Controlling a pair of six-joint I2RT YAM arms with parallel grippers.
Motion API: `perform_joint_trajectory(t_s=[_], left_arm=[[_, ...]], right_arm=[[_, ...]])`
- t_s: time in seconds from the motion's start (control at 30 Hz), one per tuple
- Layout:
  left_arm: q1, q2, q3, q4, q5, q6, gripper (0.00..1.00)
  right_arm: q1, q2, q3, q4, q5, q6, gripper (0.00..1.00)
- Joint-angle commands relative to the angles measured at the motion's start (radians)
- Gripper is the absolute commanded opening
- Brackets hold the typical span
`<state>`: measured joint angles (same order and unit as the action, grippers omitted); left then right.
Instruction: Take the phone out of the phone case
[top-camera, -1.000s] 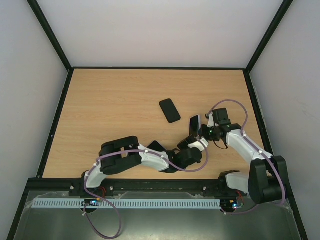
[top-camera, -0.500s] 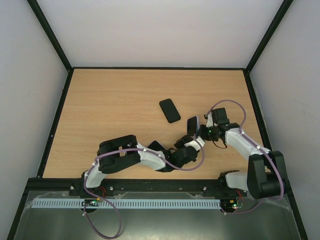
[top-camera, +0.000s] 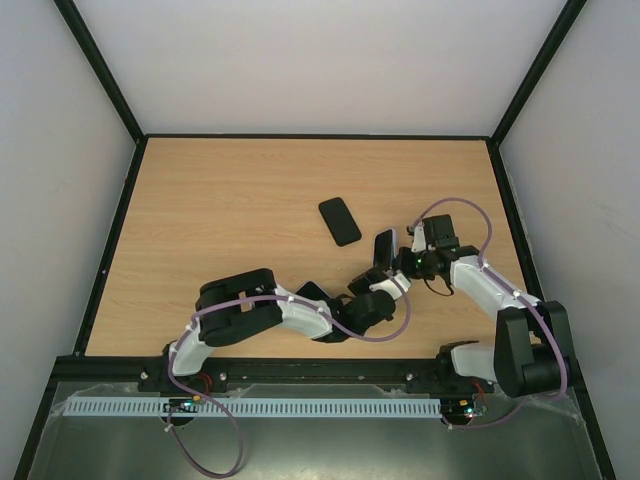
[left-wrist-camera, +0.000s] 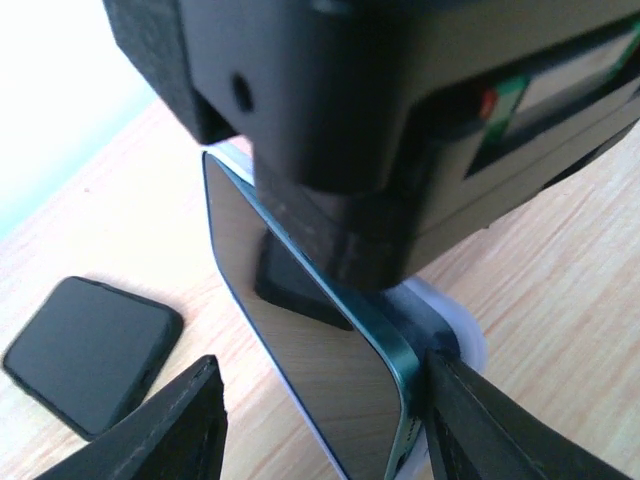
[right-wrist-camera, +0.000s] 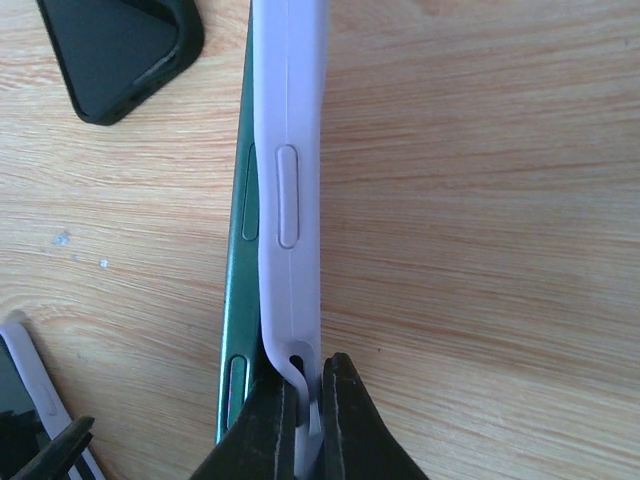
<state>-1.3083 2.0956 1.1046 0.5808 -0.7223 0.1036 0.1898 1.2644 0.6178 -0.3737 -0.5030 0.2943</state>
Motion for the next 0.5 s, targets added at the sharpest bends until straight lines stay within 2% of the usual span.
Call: perform_joint_trajectory(t_s=[0.0, 0.13, 0.2, 0.33, 0.47], left_arm=[[0.044, 0.052, 0.051, 0.046, -0.212, 0.105, 0.52], [0.041, 0.096, 0.061, 0.107, -0.297, 0.201, 0.53], [0.042, 0.108, 0.06, 0.13, -0.316, 0.233, 0.51], [0.043, 0.096, 0.05, 0.146, -0.323, 0.242, 0.34], [0.046, 0.022, 0.018, 0.128, -0.298, 0.175, 0.18]], right_arm=[[0.006, 0.016, 0.008, -0.056, -0.106, -0.033, 0.02], [0.006, 0.048, 0.023, -0.078, -0.169, -0.06, 0.02], [0.006, 0.063, 0.03, -0.088, -0.191, -0.07, 0.02], [0.006, 0.067, 0.031, -0.089, -0.188, -0.069, 0.02], [0.006, 0.047, 0.026, -0.078, -0.16, -0.059, 0.02]])
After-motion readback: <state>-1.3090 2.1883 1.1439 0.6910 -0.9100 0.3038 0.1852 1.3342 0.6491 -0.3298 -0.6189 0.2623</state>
